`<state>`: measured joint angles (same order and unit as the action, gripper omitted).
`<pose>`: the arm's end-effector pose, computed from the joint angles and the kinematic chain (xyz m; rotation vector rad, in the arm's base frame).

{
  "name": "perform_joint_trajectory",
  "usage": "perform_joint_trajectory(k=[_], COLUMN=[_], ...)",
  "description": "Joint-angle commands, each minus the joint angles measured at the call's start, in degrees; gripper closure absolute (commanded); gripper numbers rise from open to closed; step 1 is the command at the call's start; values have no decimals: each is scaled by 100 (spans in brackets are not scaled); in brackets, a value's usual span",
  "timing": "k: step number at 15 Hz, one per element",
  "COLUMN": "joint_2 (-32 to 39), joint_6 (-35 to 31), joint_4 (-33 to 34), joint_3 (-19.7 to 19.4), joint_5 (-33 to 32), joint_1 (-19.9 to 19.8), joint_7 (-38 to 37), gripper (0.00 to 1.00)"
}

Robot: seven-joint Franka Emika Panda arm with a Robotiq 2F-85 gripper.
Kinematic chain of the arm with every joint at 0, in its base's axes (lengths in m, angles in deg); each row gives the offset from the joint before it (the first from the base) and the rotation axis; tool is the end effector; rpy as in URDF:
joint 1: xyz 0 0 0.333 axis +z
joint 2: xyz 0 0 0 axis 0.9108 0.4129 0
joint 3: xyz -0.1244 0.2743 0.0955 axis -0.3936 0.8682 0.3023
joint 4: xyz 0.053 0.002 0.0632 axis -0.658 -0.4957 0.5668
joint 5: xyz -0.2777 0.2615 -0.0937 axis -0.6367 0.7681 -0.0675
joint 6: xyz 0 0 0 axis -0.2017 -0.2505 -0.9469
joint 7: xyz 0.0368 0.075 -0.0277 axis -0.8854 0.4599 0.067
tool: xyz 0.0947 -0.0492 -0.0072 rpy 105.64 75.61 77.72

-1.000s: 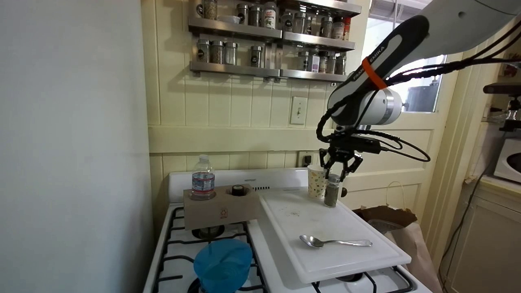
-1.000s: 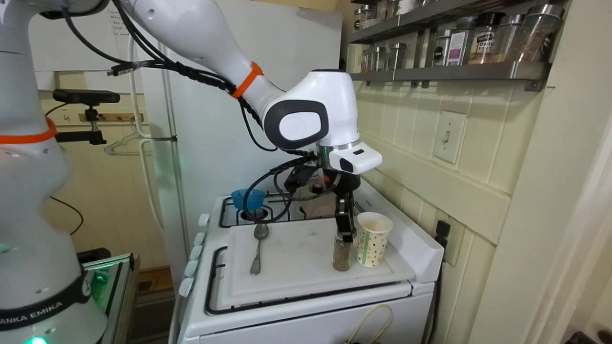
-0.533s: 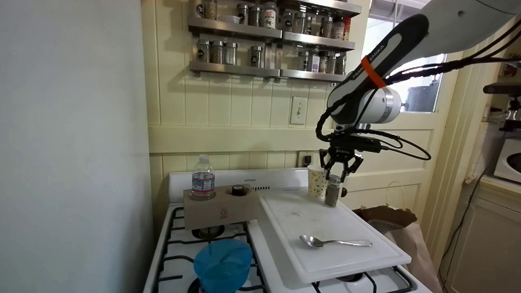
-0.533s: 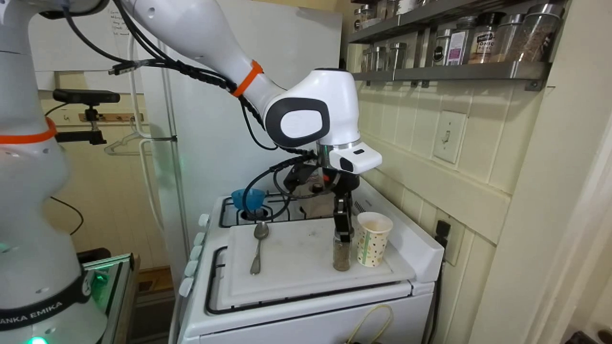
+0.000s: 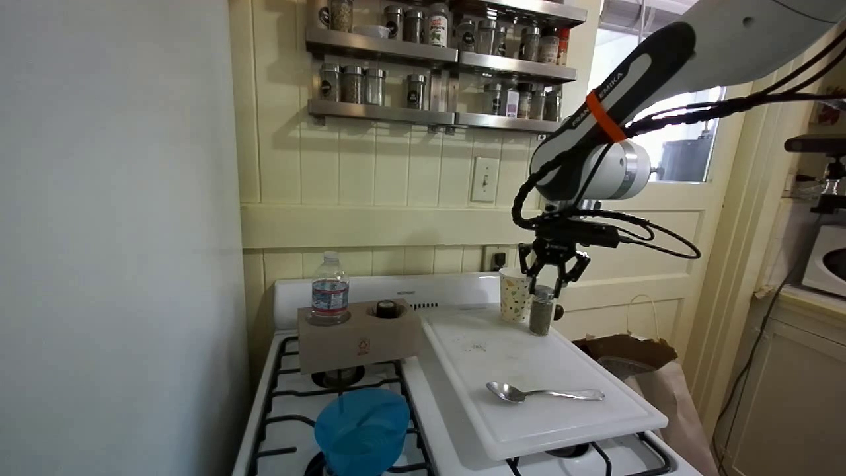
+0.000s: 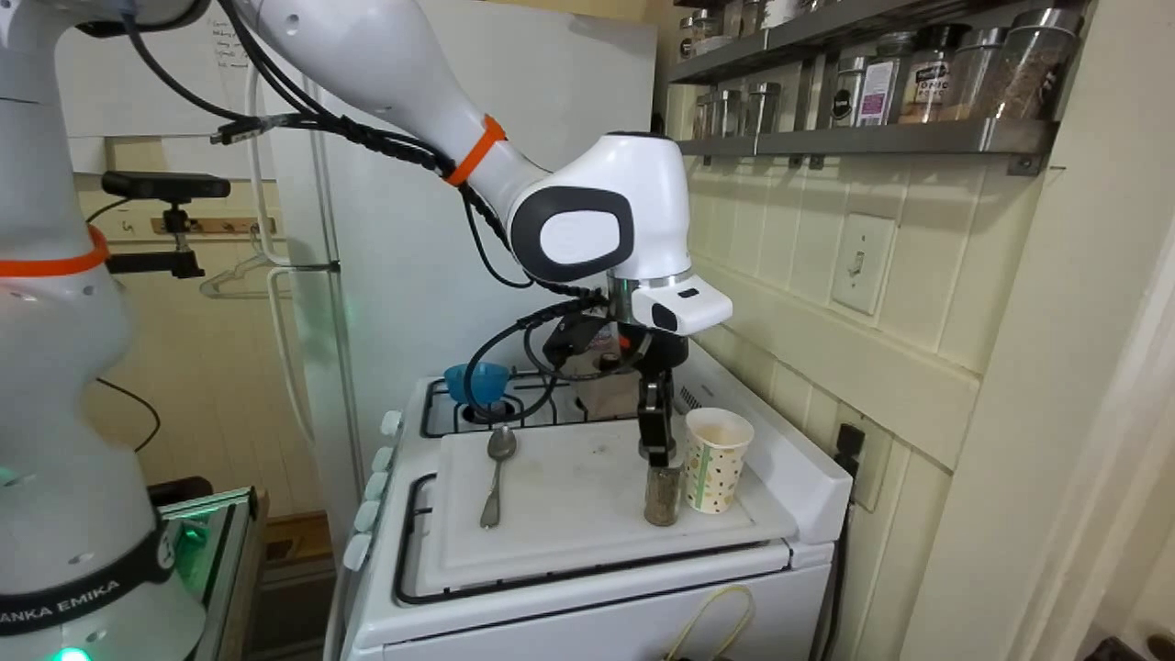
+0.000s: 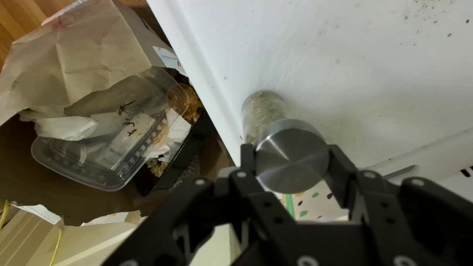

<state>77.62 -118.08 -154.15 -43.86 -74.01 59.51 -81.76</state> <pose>0.5363 -0.1280 0.3465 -2.9676 0.9990 -0.2509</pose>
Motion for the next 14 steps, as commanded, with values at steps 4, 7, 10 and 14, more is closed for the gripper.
perform_joint_trajectory(k=[4, 7, 10, 14], joint_2=[14, 15, 8, 42], joint_6=[148, 151, 160, 88], joint_4=[80, 99, 118, 108], joint_3=[-17, -18, -24, -44], joint_5=[-53, -64, -96, -115], joint_1=[40, 41, 40, 21], joint_7=[-54, -48, -58, -19], gripper=[76, 76, 76, 76])
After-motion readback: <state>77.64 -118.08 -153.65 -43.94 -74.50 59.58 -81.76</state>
